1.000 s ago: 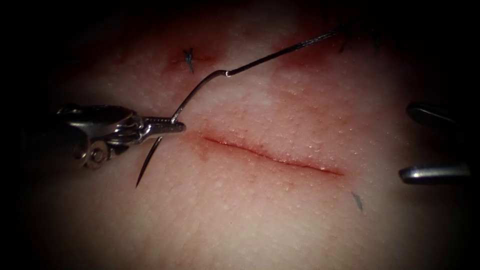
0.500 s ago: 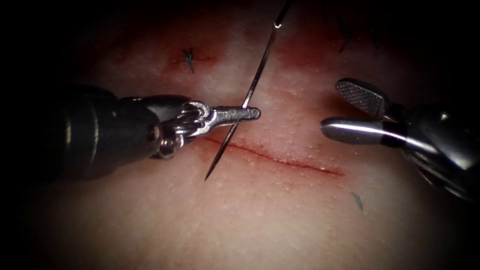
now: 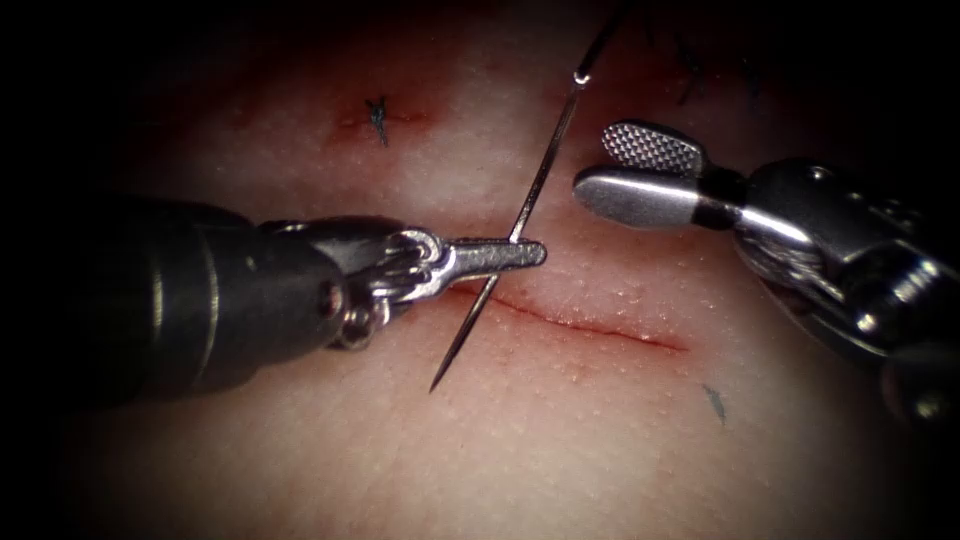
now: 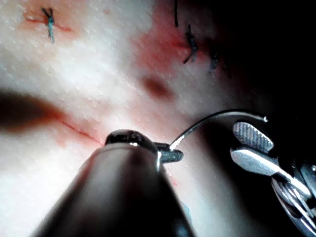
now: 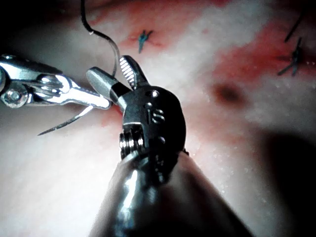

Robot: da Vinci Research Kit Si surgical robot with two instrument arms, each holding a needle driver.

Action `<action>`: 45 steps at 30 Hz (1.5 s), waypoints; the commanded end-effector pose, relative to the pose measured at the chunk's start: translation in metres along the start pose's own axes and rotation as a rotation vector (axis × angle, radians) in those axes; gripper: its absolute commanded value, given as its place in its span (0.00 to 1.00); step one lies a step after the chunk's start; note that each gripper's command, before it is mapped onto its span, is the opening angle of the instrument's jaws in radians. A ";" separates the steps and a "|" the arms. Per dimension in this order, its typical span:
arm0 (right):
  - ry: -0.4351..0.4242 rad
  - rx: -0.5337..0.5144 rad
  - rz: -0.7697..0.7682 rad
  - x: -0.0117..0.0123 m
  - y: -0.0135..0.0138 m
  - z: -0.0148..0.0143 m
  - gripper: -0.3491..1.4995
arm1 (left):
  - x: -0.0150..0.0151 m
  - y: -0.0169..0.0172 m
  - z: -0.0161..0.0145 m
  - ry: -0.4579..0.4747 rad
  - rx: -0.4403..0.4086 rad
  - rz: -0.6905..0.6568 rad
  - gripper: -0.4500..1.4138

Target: Wound Closure

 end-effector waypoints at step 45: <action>-0.019 -0.070 -0.014 -0.0018 -0.0004 0.0048 0.61 | -0.0005 0.0017 0.0003 0.012 -0.011 0.027 0.00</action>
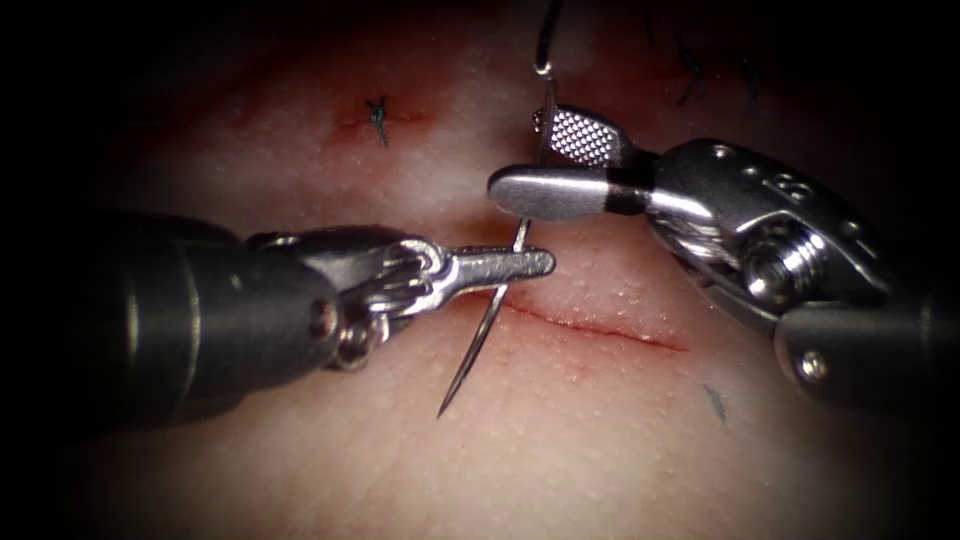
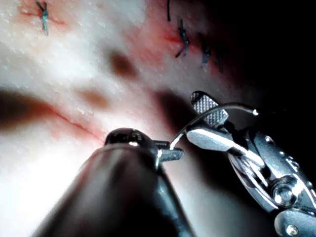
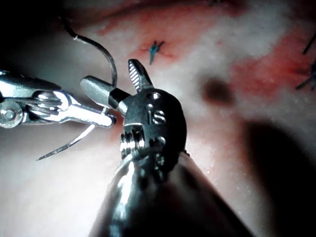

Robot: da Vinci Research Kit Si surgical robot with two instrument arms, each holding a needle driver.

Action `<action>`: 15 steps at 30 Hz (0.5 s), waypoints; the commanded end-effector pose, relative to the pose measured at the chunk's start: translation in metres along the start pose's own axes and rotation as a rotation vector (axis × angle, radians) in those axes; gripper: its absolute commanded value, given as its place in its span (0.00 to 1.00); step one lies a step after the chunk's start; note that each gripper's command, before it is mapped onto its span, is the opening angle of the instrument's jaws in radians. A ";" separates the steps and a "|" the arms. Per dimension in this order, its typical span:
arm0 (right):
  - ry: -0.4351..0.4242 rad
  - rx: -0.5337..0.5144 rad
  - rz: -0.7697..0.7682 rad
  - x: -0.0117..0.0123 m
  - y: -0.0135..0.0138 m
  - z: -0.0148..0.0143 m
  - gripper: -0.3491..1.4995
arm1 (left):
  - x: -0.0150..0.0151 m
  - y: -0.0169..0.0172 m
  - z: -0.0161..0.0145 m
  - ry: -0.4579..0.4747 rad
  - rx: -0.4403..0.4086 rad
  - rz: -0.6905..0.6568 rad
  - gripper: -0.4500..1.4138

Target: Wound Closure

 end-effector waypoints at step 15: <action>-0.012 0.007 -0.003 -0.0011 -0.0010 0.0018 0.02 | -0.0005 -0.0003 0.0007 0.004 0.006 0.017 0.00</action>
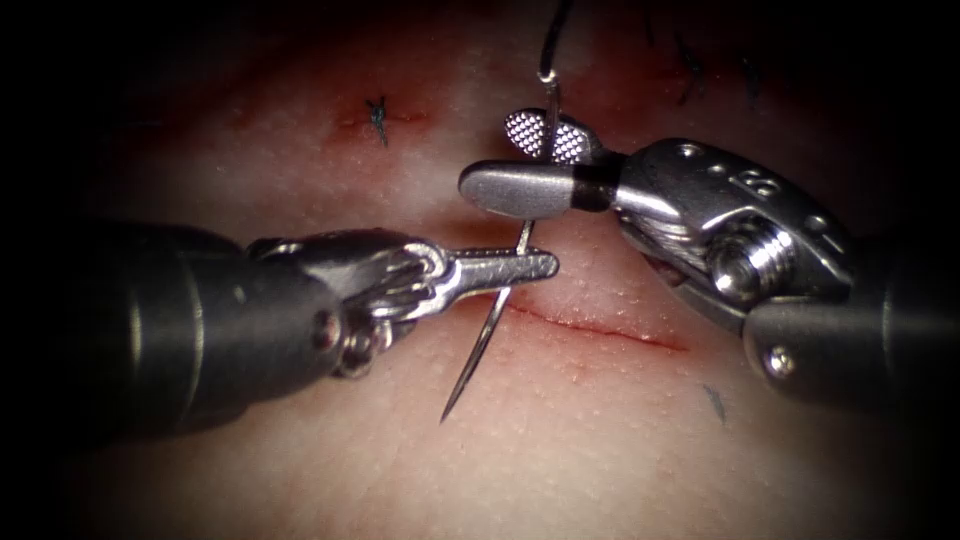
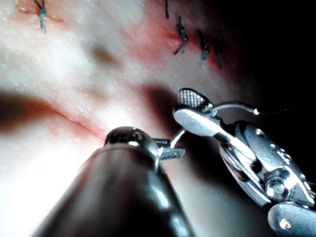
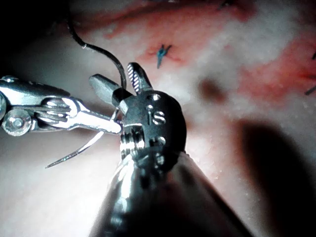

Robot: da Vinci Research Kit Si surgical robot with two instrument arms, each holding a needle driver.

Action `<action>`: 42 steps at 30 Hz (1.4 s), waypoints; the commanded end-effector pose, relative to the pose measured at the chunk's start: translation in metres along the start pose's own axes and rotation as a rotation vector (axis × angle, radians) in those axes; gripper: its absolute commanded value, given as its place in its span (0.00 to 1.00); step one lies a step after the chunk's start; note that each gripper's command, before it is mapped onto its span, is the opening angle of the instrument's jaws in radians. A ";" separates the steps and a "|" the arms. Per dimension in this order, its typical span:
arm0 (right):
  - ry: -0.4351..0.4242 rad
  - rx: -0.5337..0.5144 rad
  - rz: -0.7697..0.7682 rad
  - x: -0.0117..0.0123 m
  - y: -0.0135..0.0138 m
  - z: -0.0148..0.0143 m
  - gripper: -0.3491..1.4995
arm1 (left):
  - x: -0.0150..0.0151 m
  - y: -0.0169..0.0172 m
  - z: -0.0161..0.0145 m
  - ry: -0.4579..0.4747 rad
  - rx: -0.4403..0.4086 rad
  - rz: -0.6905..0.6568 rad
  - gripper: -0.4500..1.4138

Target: Wound Closure

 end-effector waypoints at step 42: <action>0.177 0.051 -0.594 -0.0021 0.0090 0.0063 0.00 | -0.0013 -0.0097 -0.0050 -0.163 0.224 0.746 0.52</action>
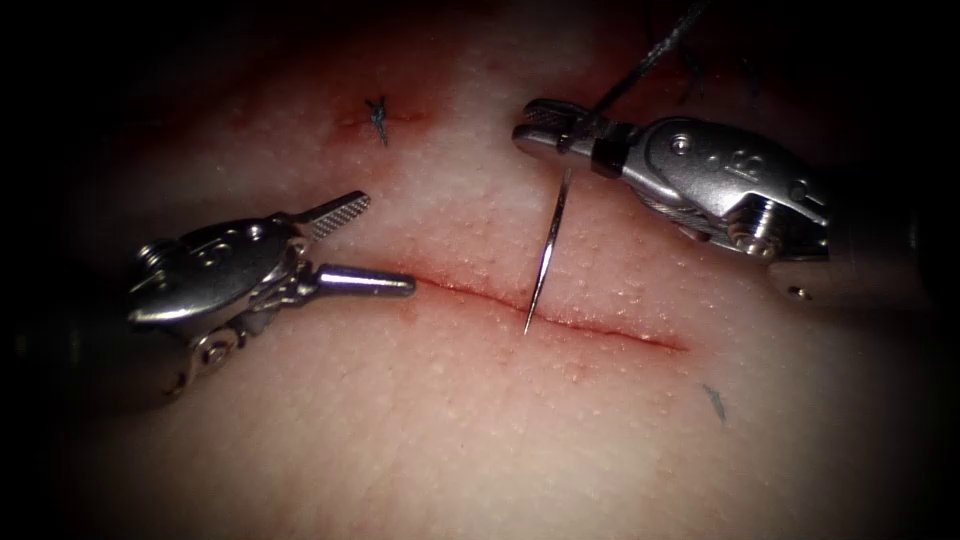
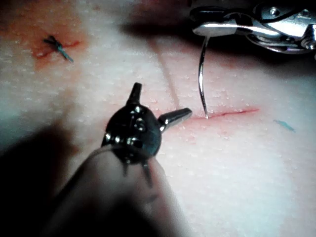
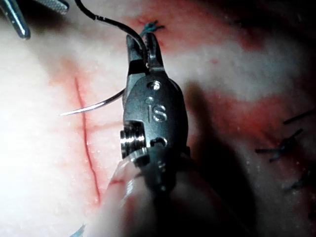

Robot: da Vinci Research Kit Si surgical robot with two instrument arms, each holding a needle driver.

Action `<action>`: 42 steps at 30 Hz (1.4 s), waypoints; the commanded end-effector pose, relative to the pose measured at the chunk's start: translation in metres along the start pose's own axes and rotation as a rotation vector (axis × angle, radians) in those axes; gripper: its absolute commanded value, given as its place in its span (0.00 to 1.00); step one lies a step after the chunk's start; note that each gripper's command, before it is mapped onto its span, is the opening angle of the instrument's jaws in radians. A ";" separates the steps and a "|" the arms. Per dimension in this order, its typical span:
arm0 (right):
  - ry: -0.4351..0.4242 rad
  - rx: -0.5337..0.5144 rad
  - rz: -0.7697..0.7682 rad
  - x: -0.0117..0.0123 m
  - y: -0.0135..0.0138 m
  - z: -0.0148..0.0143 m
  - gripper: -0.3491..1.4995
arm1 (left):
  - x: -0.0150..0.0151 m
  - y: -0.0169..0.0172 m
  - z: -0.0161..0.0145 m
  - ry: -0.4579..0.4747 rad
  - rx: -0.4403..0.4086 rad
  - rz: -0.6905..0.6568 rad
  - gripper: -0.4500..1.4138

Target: Wound Closure

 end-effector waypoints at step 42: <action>0.109 0.048 -0.500 -0.0026 -0.0020 0.0078 0.00 | -0.0122 0.0002 0.0057 -0.434 0.005 0.227 0.12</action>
